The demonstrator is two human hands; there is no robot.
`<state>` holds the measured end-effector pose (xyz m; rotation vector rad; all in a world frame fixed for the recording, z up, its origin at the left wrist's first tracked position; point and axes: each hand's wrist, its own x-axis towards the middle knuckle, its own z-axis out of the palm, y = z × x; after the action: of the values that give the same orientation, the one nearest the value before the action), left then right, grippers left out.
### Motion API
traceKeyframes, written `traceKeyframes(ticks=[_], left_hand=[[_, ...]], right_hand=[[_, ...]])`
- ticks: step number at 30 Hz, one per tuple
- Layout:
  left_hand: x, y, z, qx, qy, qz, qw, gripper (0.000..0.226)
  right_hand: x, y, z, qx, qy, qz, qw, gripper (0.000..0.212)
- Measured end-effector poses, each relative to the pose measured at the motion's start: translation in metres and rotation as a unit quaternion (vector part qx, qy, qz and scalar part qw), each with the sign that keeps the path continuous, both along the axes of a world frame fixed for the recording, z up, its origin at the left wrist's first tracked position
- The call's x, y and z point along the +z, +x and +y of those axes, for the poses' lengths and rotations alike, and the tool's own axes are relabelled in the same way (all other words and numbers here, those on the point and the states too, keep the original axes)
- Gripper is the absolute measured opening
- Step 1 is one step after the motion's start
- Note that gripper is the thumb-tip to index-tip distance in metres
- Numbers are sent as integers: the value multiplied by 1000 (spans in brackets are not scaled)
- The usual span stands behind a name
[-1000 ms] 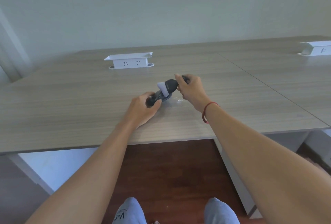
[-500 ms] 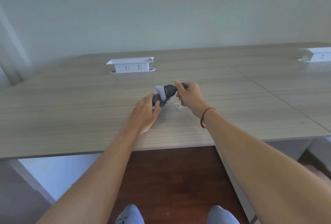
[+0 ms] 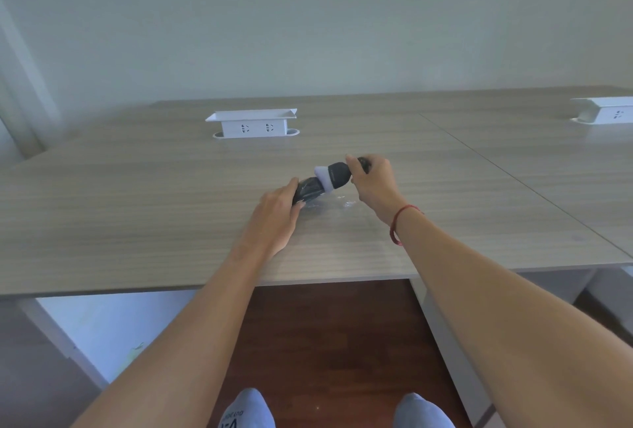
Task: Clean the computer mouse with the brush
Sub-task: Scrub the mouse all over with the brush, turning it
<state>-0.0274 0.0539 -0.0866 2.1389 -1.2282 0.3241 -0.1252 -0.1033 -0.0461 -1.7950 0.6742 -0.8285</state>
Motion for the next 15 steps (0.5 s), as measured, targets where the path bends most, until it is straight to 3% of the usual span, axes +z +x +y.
traceKeyframes(ticks=[2, 5, 8, 12, 15], left_hand=[[0, -1, -1, 10, 5, 6, 1000, 45], [0, -1, -2, 21, 6, 18, 1000, 47], [-2, 0, -1, 17, -11, 47, 999, 41], [-2, 0, 0, 29, -11, 73, 997, 52], [-2, 1, 1, 22, -23, 78, 996, 39]], right_hand=[[4, 0, 0, -9, -13, -14, 1000, 39], [17, 0, 9, 81, 4, -31, 996, 34], [17, 3, 16, 144, 4, 7, 990, 30], [1, 4, 6, 52, -7, 9, 999, 30], [0, 1, -3, -19, -28, 5, 999, 35]])
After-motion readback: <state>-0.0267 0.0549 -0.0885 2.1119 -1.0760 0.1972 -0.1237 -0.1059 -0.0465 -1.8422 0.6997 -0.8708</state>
